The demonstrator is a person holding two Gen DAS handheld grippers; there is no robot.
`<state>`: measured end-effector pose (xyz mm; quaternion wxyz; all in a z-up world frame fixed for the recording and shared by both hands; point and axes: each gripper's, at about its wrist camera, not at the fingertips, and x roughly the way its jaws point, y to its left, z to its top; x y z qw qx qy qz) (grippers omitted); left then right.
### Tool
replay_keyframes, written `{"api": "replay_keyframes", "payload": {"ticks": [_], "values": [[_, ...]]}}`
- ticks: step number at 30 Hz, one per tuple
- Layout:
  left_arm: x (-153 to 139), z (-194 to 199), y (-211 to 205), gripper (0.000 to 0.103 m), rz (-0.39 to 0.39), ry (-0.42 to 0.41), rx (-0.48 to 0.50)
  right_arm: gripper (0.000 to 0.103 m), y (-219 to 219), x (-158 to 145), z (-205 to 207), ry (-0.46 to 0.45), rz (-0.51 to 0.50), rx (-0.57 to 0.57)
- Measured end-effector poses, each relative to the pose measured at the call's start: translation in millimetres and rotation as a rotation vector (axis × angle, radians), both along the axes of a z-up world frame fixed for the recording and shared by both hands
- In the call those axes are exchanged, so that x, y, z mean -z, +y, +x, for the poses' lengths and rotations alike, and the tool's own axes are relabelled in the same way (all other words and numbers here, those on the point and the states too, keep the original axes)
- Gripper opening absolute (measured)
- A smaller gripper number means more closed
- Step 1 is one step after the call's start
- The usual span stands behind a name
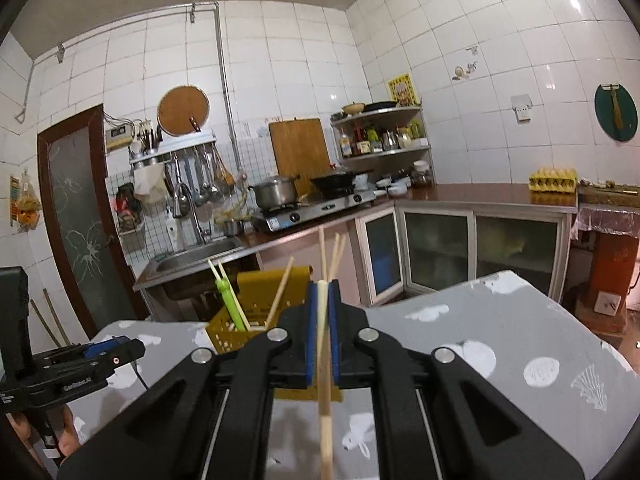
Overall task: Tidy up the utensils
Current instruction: 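Lift the spoon and chopstick and carry both over the yellow holder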
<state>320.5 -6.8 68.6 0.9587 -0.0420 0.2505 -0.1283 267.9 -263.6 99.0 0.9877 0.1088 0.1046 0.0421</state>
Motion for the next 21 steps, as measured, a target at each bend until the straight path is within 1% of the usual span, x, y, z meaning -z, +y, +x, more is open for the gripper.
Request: {"api": "replay_keyframes", "payload": {"ticks": [5, 6, 7, 8, 10, 11, 13, 16, 20, 21], "values": [[-24, 3, 1, 0.035, -0.005, -0.048, 0.010, 0.006, -2, -14, 11, -0.043, 0.015, 0.002], [-36, 5, 1, 0.035, -0.013, -0.067, 0.016, 0.006, -2, -17, 14, -0.054, 0.019, 0.003], [-38, 5, 0, 0.035, -0.014, -0.070, 0.017, 0.006, -3, -21, 16, -0.068, 0.024, 0.006], [-50, 8, 0, 0.035, -0.021, -0.089, 0.018, 0.006, -4, -26, 18, -0.084, 0.029, 0.008], [-63, 10, -2, 0.035, -0.024, -0.116, 0.019, 0.006, -4, -36, 24, -0.118, 0.035, 0.012], [-66, 11, -2, 0.035, -0.024, -0.122, 0.019, 0.006, -4, -43, 28, -0.143, 0.037, 0.014], [-89, 16, -3, 0.035, -0.030, -0.175, 0.013, 0.006, -3, -54, 35, -0.192, 0.047, 0.007], [-117, 26, -5, 0.035, -0.045, -0.248, 0.003, 0.006, -3, -71, 45, -0.297, 0.070, 0.009], [-134, 46, -13, 0.035, -0.070, -0.287, 0.007, 0.006, 4, -88, 60, -0.378, 0.086, 0.013], [-134, 48, -17, 0.035, -0.073, -0.288, 0.009, 0.006, 4, -90, 66, -0.394, 0.088, 0.019]]}}
